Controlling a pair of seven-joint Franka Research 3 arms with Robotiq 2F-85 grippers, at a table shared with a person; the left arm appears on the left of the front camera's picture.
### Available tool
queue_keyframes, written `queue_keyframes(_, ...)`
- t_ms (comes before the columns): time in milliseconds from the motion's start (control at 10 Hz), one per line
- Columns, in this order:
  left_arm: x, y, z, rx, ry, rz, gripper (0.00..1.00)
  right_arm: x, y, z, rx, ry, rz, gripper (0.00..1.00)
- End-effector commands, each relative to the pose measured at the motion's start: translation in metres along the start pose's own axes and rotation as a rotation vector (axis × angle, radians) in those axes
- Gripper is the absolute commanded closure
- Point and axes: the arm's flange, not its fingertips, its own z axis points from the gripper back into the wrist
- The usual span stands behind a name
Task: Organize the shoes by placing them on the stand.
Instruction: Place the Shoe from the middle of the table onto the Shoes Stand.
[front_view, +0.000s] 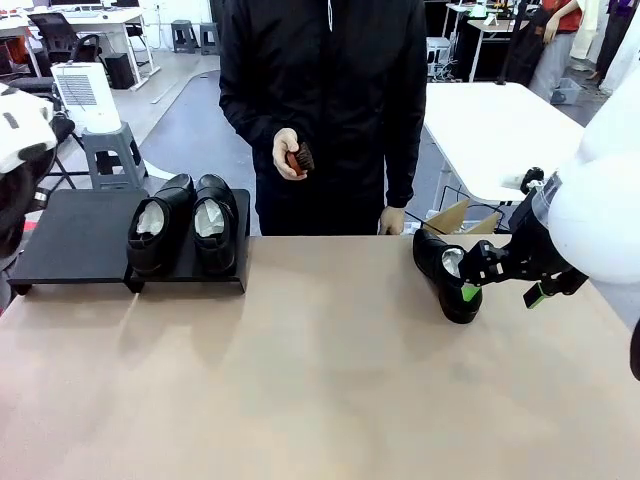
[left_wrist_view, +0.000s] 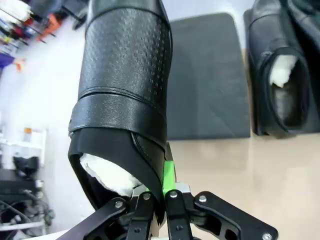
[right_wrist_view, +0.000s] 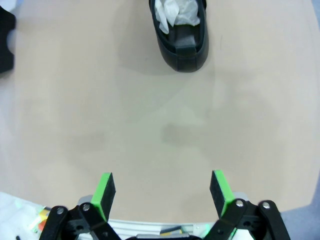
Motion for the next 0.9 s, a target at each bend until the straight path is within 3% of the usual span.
queue_keyframes(0,0.033,0.023,-0.035,-0.089,-0.002,-0.006,1.00,0.002,0.002,0.000,0.011,-0.012,-0.005,0.00)
queue_keyframes(300,0.037,0.023,-0.083,-0.049,-0.041,-0.082,1.00,0.002,0.002,0.000,0.011,-0.012,-0.005,0.00)
queue_keyframes(600,0.047,0.007,-0.095,-0.056,-0.067,-0.065,1.00,0.002,0.002,0.000,0.011,-0.012,-0.005,0.00)
queue_keyframes(700,0.049,0.005,-0.083,-0.021,0.037,0.021,1.00,0.002,0.002,0.000,0.011,-0.012,-0.005,0.00)
queue_keyframes(800,0.039,0.008,-0.096,-0.086,-0.034,-0.086,1.00,0.002,0.002,0.000,0.011,-0.012,-0.005,0.00)
